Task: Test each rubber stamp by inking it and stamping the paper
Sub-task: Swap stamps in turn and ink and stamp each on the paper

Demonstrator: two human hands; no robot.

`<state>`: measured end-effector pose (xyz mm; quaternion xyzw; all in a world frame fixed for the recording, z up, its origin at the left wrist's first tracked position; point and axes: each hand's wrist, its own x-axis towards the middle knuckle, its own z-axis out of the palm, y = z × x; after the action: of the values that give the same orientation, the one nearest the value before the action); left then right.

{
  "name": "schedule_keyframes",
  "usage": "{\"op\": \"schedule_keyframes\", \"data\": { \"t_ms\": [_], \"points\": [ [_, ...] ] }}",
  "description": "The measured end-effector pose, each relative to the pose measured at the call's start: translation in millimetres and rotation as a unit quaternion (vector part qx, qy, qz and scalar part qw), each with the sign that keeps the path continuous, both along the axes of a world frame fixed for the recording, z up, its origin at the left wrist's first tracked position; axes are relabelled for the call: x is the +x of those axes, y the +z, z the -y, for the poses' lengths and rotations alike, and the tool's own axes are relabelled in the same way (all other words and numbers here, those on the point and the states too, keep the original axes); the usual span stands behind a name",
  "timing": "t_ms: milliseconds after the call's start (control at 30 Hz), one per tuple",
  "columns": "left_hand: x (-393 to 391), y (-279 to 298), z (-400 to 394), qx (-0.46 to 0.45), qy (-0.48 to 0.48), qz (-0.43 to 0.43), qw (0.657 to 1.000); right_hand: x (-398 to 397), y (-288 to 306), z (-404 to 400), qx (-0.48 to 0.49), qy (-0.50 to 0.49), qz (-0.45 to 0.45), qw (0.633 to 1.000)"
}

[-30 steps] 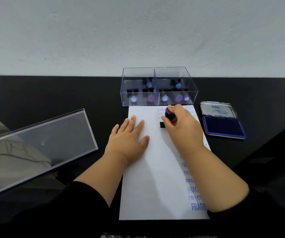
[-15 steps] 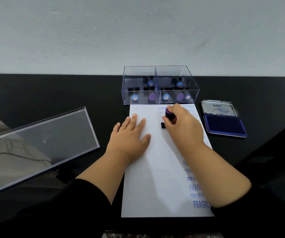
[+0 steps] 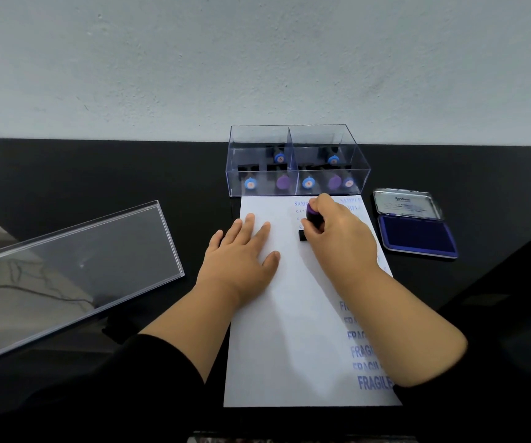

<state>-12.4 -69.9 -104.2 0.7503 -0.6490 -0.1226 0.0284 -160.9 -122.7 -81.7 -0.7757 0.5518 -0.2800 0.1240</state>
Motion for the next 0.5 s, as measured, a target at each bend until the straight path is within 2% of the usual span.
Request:
{"op": "schedule_keyframes", "data": {
  "t_ms": [500],
  "points": [
    [-0.6,0.8,0.3,0.0,0.001,-0.002,1.0,2.6,0.8,3.0,0.005,-0.019,0.018,1.0]
  ]
}}
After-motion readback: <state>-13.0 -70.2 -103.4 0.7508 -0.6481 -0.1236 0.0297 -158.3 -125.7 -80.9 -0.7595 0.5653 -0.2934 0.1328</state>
